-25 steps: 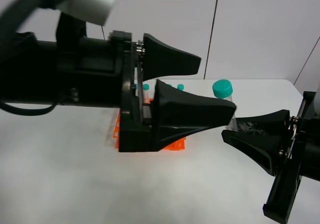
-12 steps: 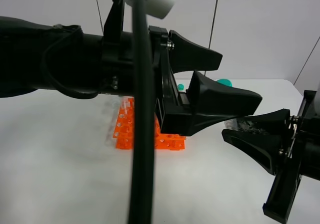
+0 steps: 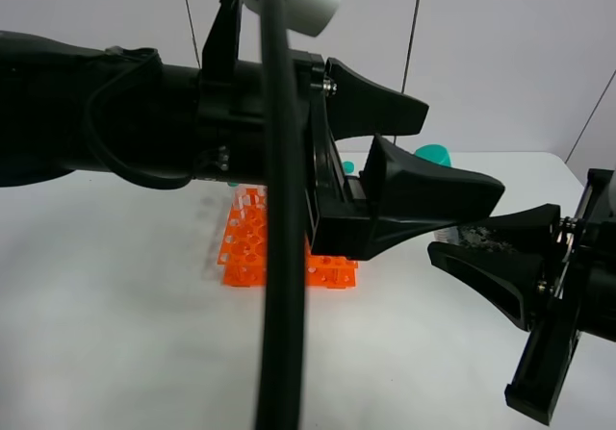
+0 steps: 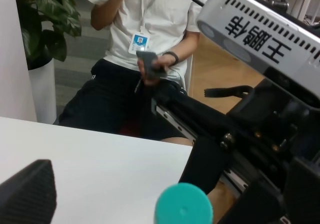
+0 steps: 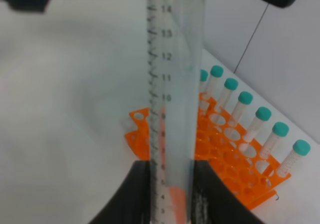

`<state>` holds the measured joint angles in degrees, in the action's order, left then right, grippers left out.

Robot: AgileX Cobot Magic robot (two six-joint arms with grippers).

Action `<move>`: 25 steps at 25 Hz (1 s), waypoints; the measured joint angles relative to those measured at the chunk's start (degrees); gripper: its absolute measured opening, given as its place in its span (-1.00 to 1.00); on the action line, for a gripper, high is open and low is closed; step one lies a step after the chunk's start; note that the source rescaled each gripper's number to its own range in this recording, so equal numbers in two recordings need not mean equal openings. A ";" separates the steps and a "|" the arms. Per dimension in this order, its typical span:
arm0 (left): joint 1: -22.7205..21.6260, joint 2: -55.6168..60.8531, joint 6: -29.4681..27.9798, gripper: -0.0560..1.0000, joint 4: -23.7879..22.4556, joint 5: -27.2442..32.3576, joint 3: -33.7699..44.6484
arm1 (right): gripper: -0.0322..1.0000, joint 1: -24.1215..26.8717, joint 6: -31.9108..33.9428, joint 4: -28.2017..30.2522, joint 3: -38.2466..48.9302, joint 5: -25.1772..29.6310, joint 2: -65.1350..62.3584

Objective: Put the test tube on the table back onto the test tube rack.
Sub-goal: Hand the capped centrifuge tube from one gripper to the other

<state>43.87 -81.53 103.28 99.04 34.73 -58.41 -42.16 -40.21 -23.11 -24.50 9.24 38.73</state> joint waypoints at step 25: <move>0.00 0.00 0.05 -0.89 -0.17 0.16 -0.06 | -0.88 0.00 0.63 -1.59 0.00 -2.20 2.05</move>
<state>43.87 -81.53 103.33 98.87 34.89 -58.47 -42.16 -39.58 -24.70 -24.50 7.04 40.78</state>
